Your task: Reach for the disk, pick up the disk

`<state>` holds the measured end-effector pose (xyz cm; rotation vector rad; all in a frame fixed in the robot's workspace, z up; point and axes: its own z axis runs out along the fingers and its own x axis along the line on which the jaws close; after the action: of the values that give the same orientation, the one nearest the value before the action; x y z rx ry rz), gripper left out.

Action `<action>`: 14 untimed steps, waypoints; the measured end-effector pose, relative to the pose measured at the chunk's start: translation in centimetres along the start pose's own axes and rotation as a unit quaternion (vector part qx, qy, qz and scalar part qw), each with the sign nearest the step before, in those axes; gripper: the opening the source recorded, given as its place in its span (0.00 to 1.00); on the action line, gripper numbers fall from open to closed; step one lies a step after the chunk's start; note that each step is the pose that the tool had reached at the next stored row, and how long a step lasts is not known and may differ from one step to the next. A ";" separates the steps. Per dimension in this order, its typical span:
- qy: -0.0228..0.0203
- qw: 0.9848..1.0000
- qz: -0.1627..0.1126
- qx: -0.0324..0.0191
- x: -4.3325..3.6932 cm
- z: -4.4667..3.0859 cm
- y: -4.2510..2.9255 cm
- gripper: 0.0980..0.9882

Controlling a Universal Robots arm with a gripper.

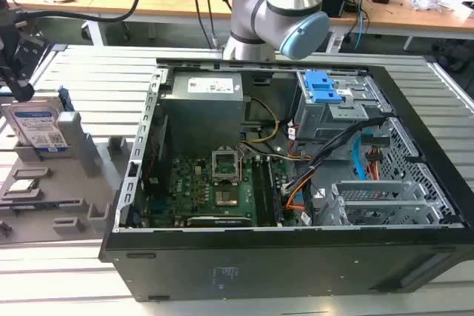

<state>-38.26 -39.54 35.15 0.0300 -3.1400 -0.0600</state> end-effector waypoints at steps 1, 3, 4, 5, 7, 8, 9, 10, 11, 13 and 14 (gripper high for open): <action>0.000 1.000 -0.004 0.000 0.00 0.00 0.00 0.01; 0.001 1.000 -0.020 0.000 0.00 0.00 0.00 0.01; 0.001 1.000 -0.029 0.000 0.00 0.00 0.00 0.01; 0.002 0.999 -0.043 0.000 0.00 0.00 0.00 0.01; 0.002 0.998 -0.064 0.000 0.00 0.00 0.00 0.01; 0.003 0.997 -0.077 0.000 0.00 0.00 0.00 0.01; 0.003 0.996 -0.086 0.000 0.00 0.00 0.00 0.01; 0.004 0.995 -0.095 0.000 0.00 0.00 0.00 0.01; 0.004 0.994 -0.105 0.000 0.00 0.00 0.00 0.01; 0.005 0.992 -0.126 0.000 0.00 0.00 0.00 0.01; 0.005 0.991 -0.136 0.000 0.00 0.00 0.00 0.01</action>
<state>-38.27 -39.54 35.15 0.4558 -3.1017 -0.0592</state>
